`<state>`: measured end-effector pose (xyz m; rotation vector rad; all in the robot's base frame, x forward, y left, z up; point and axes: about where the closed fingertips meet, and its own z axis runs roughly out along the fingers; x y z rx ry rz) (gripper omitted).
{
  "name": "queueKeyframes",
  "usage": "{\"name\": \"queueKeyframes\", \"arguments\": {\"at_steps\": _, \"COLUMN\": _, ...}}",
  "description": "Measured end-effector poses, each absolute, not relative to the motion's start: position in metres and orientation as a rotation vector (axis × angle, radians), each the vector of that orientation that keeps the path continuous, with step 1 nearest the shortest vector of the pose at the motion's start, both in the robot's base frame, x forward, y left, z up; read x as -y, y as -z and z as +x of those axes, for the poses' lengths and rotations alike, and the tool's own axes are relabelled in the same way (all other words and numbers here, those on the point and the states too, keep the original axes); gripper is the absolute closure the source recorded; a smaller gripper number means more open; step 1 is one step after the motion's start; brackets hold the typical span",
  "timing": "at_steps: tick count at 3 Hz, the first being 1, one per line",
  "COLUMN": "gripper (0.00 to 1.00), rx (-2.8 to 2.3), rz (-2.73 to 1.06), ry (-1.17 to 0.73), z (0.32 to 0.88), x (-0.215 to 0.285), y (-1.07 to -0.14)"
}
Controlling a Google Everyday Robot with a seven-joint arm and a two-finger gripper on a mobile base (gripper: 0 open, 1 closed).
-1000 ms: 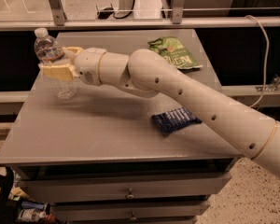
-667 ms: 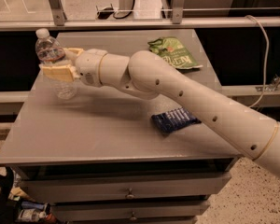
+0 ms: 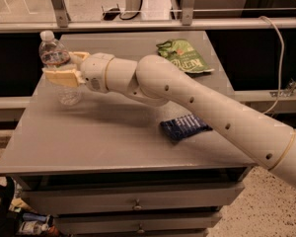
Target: Place water bottle upright
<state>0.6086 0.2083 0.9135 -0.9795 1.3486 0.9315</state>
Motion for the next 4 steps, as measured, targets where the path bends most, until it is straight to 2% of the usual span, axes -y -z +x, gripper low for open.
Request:
{"name": "queueKeyframes", "arguments": {"at_steps": 2, "gripper": 0.51, "rx": -1.348, "rz": -0.980, "ry": -0.932, "z": 0.6085, "x": -0.2084, "y": -0.9153}}
{"name": "queueKeyframes", "arguments": {"at_steps": 3, "gripper": 0.20, "rx": -1.346, "rz": -0.984, "ry": -0.935, "z": 0.6069, "x": -0.2113, "y": -0.9159}}
{"name": "queueKeyframes", "arguments": {"at_steps": 4, "gripper": 0.00, "rx": -1.344, "rz": -0.986, "ry": -0.937, "z": 0.6060, "x": -0.2128, "y": -0.9162}}
